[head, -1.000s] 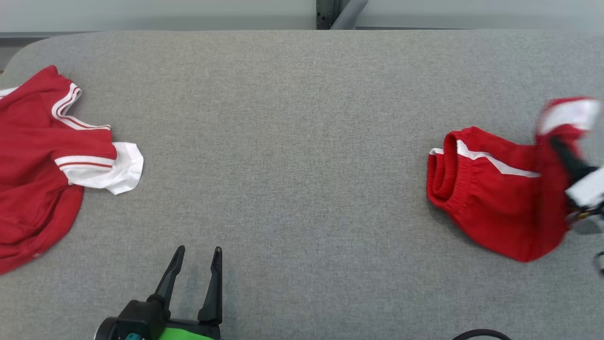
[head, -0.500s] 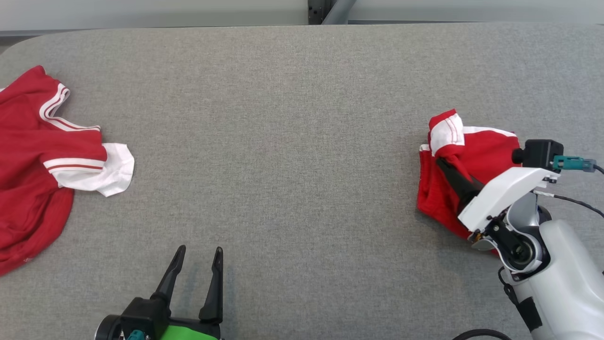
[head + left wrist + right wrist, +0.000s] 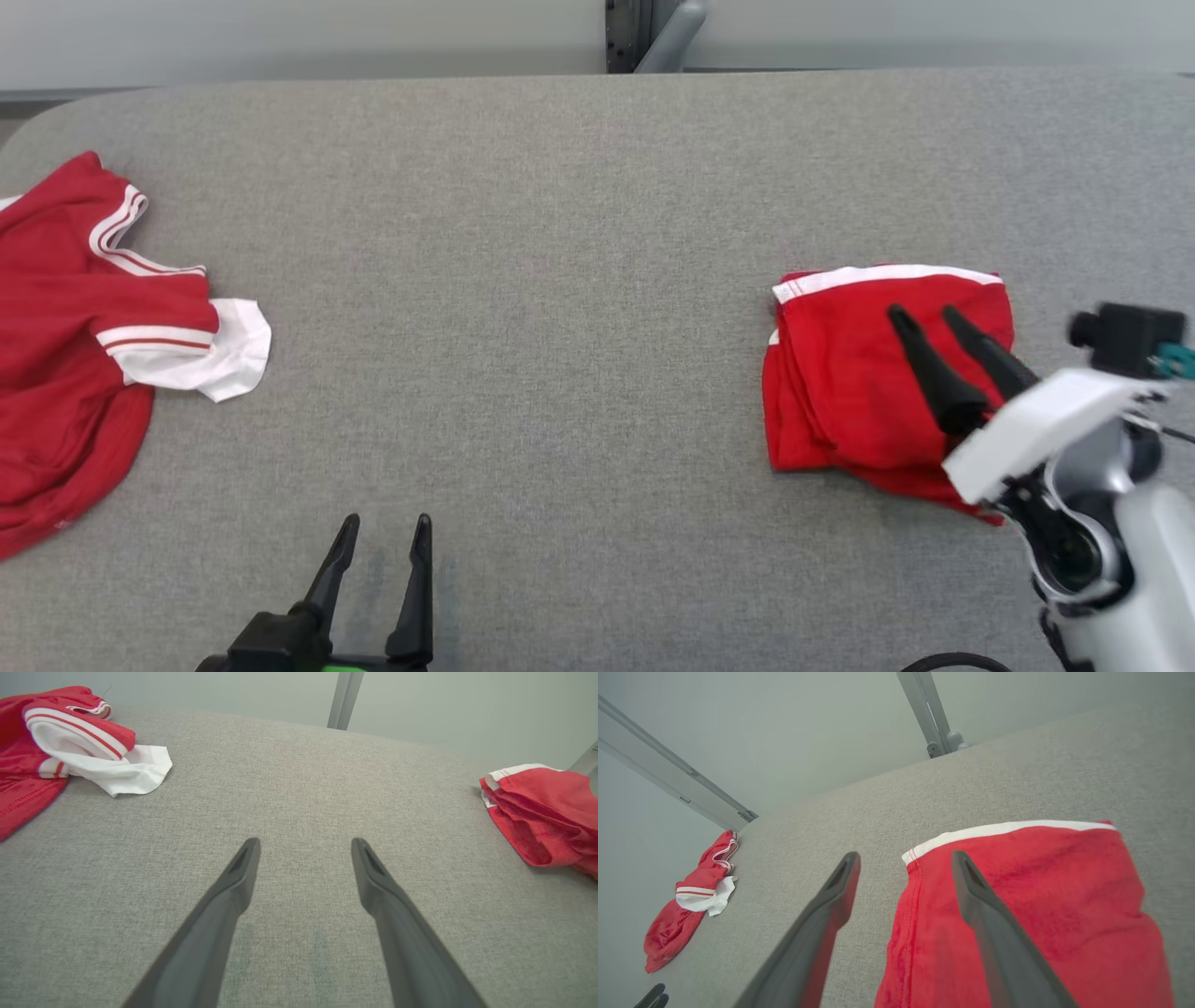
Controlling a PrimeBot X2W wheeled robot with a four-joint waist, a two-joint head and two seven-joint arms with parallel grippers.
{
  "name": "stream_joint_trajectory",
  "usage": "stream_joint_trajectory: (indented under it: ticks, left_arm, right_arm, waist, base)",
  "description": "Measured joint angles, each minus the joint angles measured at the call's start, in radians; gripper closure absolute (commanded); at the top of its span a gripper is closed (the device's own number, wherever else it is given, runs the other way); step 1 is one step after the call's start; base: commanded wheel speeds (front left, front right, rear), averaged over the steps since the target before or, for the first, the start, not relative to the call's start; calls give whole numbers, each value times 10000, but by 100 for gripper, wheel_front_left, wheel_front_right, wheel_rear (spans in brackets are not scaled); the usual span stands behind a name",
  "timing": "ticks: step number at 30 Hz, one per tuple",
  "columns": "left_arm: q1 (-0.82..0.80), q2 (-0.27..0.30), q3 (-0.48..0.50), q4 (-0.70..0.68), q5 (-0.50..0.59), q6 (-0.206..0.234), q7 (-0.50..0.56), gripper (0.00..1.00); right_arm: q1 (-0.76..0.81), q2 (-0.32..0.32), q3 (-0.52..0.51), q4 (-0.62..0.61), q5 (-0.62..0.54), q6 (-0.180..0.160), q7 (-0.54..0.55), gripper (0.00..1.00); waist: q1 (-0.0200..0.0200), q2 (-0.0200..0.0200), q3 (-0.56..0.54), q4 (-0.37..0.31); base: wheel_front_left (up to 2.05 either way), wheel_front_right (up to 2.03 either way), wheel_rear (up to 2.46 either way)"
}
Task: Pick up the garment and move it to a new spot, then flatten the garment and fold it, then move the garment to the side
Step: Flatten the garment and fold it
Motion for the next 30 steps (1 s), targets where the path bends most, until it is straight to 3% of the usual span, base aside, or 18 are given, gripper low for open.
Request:
stream_joint_trajectory:
  ticks: [5,9,18,22,25,30]
  left_arm:
    - [254,2,244,-12,-36,88,0,0]
    - [382,2,174,-33,-119,92,0,0]
    - [693,0,25,-178,-199,261,0,0]
    - [799,0,211,-355,-100,313,0,0]
    - [823,-2,347,-527,61,332,0,0]
    - [840,-2,560,-548,270,255,0,0]
  right_arm:
    - [1416,-100,-1172,-1400,-811,-2,-612,0]
    - [2298,-77,-2042,-1651,-1618,-2,-1720,0]
    - [3711,389,-3221,46,-3381,0,-4999,0]
    - [3954,640,-3630,949,-4437,0,-5396,0]
    - [4076,842,-3986,504,-5233,0,-5409,0]
    - [4447,1208,-4098,587,-5536,0,-5409,0]
  waist:
    - [0,-1,-336,-168]
    - [0,0,-593,-353]
    - [0,-2,-1095,-540]
    - [0,-1,-1356,-465]
    - [0,-2,-1475,-265]
    - [0,-1,-1580,20]
  base:
    - [0,0,0]
    - [0,0,0]
    - [0,0,0]
    - [0,0,0]
    - [0,0,0]
    - [0,0,0]
